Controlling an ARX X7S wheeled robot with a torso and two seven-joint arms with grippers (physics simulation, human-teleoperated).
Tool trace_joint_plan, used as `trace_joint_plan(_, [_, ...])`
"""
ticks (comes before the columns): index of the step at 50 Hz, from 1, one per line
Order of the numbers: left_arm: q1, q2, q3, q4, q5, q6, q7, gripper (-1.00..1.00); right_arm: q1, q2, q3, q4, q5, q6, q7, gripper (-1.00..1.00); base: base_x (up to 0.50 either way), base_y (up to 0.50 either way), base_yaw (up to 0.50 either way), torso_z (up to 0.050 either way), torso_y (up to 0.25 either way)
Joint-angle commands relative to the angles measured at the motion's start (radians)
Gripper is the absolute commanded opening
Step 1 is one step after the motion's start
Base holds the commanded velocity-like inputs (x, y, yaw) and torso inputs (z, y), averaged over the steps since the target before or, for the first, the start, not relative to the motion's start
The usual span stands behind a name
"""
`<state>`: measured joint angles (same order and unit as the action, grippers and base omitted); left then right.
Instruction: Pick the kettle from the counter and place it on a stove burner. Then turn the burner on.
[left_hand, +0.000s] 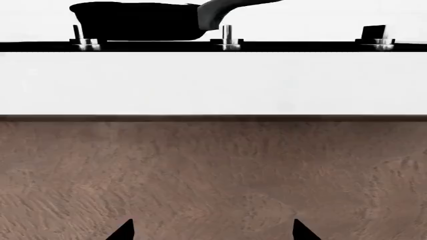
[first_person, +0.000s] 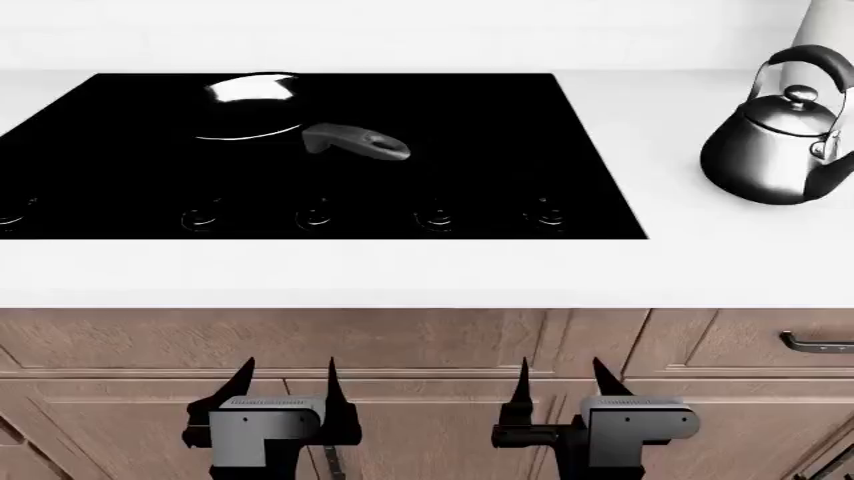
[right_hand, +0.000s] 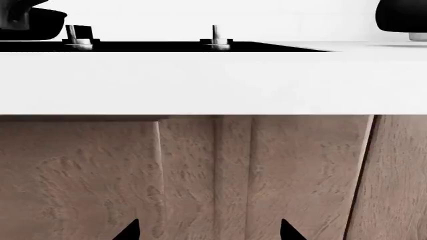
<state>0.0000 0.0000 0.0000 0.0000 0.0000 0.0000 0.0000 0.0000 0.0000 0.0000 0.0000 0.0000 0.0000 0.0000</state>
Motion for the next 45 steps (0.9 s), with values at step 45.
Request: trace_joint_plan(45, [-0.008,-0.09,0.109,-0.007,-0.084,0.001,-0.108,1.0,0.007,0.086,-0.093,0.003,0.092,0.002,0.151,1.0,0.0,-0.29,0.0,0.0,0.0])
